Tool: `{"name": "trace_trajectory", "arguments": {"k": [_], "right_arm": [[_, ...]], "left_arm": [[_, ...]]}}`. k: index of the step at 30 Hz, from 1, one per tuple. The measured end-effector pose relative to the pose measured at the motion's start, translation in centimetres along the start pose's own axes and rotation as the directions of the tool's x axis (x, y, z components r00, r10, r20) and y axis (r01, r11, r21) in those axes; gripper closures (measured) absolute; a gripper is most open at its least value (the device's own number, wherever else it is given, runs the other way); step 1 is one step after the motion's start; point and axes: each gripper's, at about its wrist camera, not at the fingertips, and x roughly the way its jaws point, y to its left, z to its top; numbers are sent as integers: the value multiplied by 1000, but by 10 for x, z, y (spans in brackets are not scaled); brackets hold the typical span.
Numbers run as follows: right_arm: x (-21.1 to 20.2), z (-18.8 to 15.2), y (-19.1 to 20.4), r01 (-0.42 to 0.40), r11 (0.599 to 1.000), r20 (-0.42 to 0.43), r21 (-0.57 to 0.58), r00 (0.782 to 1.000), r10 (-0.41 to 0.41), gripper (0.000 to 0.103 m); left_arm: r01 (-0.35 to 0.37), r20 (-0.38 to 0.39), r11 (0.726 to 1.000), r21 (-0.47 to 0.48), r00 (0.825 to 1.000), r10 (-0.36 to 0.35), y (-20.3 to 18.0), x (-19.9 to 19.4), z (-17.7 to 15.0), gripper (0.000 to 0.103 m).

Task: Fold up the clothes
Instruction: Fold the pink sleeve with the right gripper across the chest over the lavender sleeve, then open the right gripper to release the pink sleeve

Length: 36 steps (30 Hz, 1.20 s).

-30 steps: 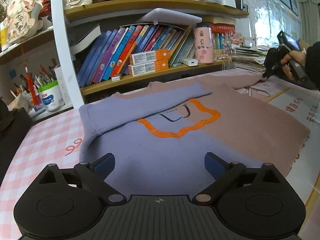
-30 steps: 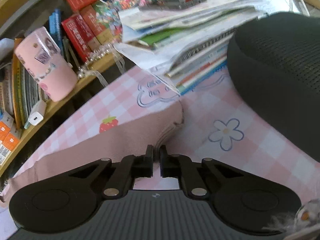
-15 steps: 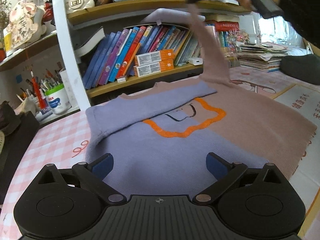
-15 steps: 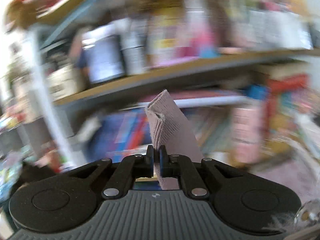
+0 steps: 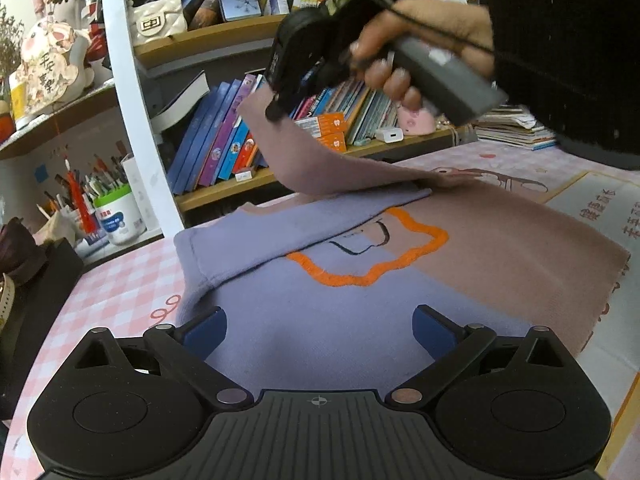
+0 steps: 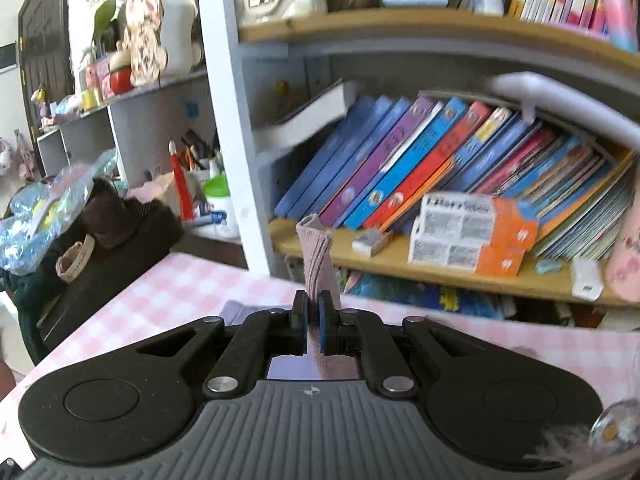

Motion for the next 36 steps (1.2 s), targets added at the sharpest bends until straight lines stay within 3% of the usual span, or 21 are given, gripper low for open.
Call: {"name": "trace_trajectory", "arguments": {"k": [4,6,9,13,20,26,31,36], "right_arm": [[12,-8,12,-40,999,-41,3,998,40,94],[11,-10,12,-72,997,-55,21,996,73,78],[-4,-12,4,-97,994,-47,44,994,99,72],[-36,-29,-22,-63,994,-63,84,996,68,72],[-111,-94,-78,66,988,-113,137,992,-51,66],[-155,-144,-109,108,958,-123,266,989,-77,65],[-175,-170,-116,112,950,-143,291,987,-73,65],[-192,-185,-120,87,937,-116,338,992,-50,64]], "left_arm": [[-5,3,1000,6,1000,5,-2,-1,0,2],[-1,2,1000,18,1000,1,-3,-1,0,2],[-5,-1,1000,25,1000,5,-4,-1,0,2],[-24,-1,999,22,1000,24,-4,0,0,2],[-48,4,998,33,999,48,-6,-1,1,2],[-19,37,993,-112,999,24,20,-11,-4,3],[-79,6,974,-210,997,82,35,-30,-15,4],[-137,-41,936,-324,991,131,53,-52,-28,10]]}}
